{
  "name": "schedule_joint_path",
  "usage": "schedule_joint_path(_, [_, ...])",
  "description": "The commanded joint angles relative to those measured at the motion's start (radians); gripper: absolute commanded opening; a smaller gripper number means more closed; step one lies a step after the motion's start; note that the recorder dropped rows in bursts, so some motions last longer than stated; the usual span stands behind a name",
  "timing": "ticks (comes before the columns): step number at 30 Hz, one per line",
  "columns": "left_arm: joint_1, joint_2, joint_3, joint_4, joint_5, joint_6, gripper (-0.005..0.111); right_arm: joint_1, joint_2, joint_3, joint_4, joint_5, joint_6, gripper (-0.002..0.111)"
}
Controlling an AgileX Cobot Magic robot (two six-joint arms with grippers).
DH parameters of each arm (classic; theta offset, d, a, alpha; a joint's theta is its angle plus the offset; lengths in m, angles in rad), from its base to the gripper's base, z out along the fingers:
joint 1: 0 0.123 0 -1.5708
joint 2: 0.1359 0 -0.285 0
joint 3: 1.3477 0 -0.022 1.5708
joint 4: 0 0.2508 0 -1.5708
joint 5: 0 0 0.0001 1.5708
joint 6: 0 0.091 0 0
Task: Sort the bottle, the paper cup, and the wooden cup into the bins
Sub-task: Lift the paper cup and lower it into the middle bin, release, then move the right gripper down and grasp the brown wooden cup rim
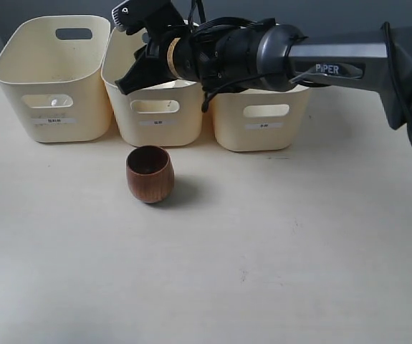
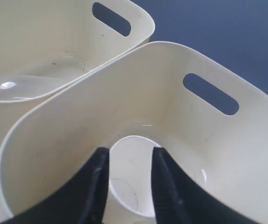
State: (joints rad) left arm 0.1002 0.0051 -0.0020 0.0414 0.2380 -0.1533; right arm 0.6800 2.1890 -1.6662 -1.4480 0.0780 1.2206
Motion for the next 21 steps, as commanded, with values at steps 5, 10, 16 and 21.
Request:
schedule_joint_path(5, [-0.003,-0.005,0.002,0.001,-0.007,-0.001,0.000,0.041,-0.139,0.066,0.001,-0.050,-0.044,0.032])
schedule_joint_path(10, [-0.003,-0.005,0.002,0.001,-0.007,-0.001,0.000,0.050,-0.213,0.151,-0.008,-0.078,-0.044,0.032])
schedule_joint_path(16, [-0.003,-0.005,0.002,0.001,-0.007,-0.001,0.000,0.050,-0.310,0.348,-0.051,-0.204,-0.041,0.049])
schedule_joint_path(21, [-0.003,-0.005,0.002,0.001,-0.007,-0.001,0.000,0.050,-0.306,0.395,-0.296,-0.474,0.242,0.049])
